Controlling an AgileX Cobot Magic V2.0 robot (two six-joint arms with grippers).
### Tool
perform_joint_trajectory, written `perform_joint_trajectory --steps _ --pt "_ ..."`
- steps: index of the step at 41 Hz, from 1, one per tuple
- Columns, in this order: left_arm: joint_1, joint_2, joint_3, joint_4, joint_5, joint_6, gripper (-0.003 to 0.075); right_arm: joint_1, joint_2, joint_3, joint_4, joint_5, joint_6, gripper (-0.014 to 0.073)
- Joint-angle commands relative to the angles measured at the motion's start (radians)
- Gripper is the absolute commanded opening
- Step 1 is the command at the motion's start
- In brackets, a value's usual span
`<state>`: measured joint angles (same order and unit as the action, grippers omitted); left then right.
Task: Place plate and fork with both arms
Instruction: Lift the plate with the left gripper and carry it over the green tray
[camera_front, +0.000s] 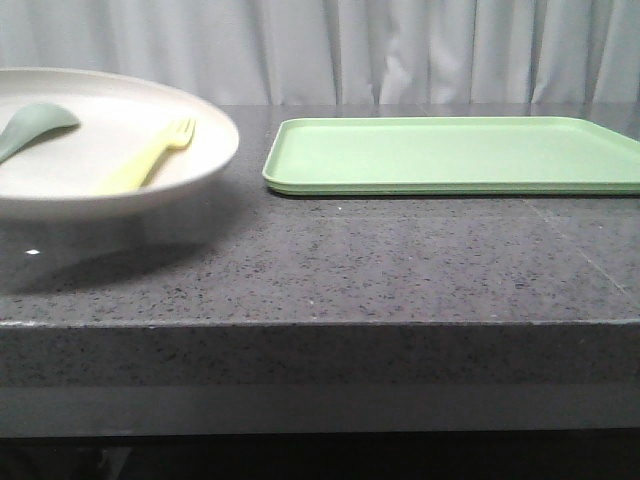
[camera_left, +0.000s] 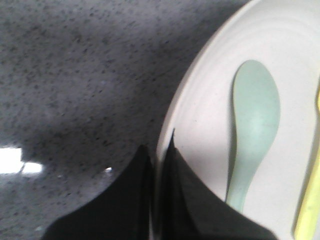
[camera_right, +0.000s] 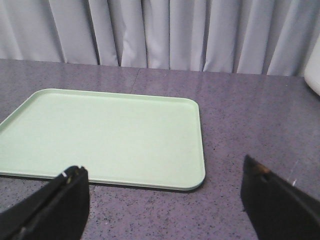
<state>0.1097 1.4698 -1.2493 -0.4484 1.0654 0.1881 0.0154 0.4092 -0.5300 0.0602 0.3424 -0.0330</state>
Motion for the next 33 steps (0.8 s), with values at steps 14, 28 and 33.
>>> perform_joint_trajectory --steps 14,28,33 --pt "-0.186 0.038 -0.092 -0.235 -0.133 0.047 -0.0018 0.0 0.016 -0.032 -0.008 -0.068 -0.011 0.0634" --pt "-0.462 0.342 -0.502 -0.16 -0.095 -0.099 -0.0018 0.0 0.016 -0.032 -0.008 -0.068 -0.011 0.0634" --pt "-0.536 0.491 -0.727 -0.107 -0.04 -0.151 -0.0018 0.0 0.016 -0.032 -0.008 -0.068 -0.011 0.0634"
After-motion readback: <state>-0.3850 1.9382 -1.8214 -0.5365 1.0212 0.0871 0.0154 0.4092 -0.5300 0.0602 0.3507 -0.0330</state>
